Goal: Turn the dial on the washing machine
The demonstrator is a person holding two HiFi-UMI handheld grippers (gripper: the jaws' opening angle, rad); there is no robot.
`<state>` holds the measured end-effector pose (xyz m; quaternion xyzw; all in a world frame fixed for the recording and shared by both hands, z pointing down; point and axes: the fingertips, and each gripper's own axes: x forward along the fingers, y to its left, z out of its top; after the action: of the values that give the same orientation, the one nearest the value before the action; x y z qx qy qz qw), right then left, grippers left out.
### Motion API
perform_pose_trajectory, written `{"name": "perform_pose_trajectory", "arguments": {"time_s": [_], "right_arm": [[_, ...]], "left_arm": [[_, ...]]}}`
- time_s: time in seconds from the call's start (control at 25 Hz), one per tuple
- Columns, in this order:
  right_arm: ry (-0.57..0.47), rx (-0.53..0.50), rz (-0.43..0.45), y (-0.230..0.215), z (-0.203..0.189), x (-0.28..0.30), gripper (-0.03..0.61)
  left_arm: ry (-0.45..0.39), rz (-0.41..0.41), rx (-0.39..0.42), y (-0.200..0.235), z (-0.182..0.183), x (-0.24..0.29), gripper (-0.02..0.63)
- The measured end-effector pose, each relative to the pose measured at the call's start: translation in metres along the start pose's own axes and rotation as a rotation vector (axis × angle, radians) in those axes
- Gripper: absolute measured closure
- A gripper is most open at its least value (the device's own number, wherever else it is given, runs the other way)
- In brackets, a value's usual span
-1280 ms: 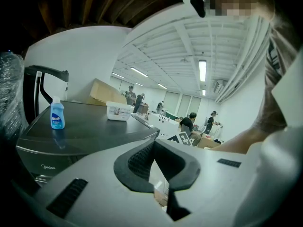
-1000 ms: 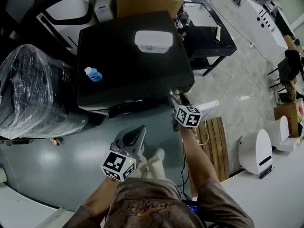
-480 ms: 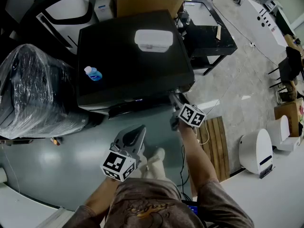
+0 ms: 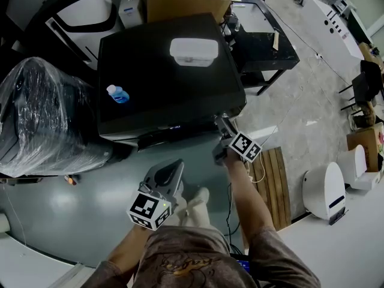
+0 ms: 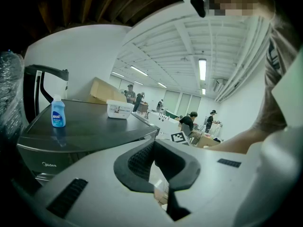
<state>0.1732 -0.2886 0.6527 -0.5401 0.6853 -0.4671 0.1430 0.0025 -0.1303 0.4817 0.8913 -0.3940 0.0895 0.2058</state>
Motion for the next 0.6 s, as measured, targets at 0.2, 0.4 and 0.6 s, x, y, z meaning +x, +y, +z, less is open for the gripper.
{"name": "perform_pose_trajectory", "arguments": {"time_s": [0.2,0.4,0.6], "right_arm": [[-0.018,0.109,0.001,-0.0021,0.0008,-0.0009,0.315],[-0.040,0.209,-0.007,-0.0054,-0.0009,-0.0017,0.318],[-0.076,0.344,0.008,-0.0095,-0.0028,-0.0017,0.319]], "left_arm": [[0.004,-0.001,-0.004,-0.0003,-0.0006,-0.0002,0.621],[0.006,0.003,-0.011,0.0020,-0.0029,-0.0009,0.621],[0.007,-0.003,-0.011,0.0022,-0.0045,-0.0008,0.621]]}}
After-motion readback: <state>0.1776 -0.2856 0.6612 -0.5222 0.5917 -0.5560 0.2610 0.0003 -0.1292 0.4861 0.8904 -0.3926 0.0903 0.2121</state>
